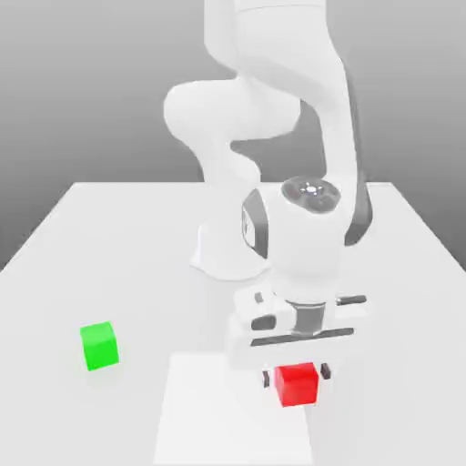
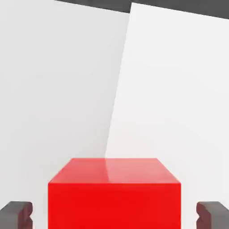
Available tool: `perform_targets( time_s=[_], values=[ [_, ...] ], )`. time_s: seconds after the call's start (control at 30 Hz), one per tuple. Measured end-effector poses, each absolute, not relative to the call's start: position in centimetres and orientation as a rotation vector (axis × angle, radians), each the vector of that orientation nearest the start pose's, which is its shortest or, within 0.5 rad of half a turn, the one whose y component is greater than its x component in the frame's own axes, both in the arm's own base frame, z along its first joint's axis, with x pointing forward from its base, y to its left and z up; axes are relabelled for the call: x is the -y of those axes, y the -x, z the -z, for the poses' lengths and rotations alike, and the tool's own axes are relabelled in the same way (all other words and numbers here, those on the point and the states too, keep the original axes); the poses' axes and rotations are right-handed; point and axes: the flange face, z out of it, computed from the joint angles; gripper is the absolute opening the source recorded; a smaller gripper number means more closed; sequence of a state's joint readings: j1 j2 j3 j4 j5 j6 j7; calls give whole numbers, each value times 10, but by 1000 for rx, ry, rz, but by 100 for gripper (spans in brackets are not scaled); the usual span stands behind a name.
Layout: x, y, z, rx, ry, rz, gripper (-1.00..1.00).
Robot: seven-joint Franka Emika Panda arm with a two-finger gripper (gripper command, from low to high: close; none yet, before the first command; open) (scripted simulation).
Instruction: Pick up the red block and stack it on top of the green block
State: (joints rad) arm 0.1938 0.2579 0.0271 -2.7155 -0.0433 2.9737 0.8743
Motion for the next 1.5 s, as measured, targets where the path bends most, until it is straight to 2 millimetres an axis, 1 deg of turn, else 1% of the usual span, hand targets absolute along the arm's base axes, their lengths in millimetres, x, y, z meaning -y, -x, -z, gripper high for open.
perform_targets(
  time_s=[0.1, 0.13, 0.2, 0.33, 0.4, 0.47, 0.53, 0.57, 0.63, 0.7, 0.77, 0.83, 0.87, 0.93, 1.07, 1.23, 1.27, 1.43, 1.47, 1.5],
  values=[
    [-90, -383, -143, -946, 2996, 1, -100],
    [-90, -384, -147, -945, 2996, 2, -100],
    [-90, -385, -162, -944, 2997, 3, -100],
    [-90, -384, -201, -946, 2996, 2, -100],
    [-50, -389, -213, -1052, 2965, 10, -100],
    [-9, -389, -222, -1147, 2934, 18, -100],
    [38, -384, -229, -1260, 2892, 23, -100],
    [58, -380, -232, -1304, 2873, 24, -100],
    [94, -369, -237, -1378, 2840, 24, -100],
    [129, -354, -242, -1458, 2799, 21, -100],
    [165, -334, -245, -1548, 2746, 14, -100],
    [199, -309, -246, -1638, 2686, 5, -100],
    [209, -302, -245, -1662, 2667, 3, -100],
    [215, -298, -239, -1676, 2651, 2, -100],
    [218, -299, -220, -1675, 2645, 5, -100],
    [217, -297, -190, -1679, 2649, 2, -100],
    [217, -295, -183, -1683, 2649, 1, 100],
    [217, -295, -183, -1683, 2649, 1, 100],
    [217, -294, -180, -1686, 2649, 0, 100],
    [218, -295, -182, -1686, 2648, 1, 100]
  ],
)
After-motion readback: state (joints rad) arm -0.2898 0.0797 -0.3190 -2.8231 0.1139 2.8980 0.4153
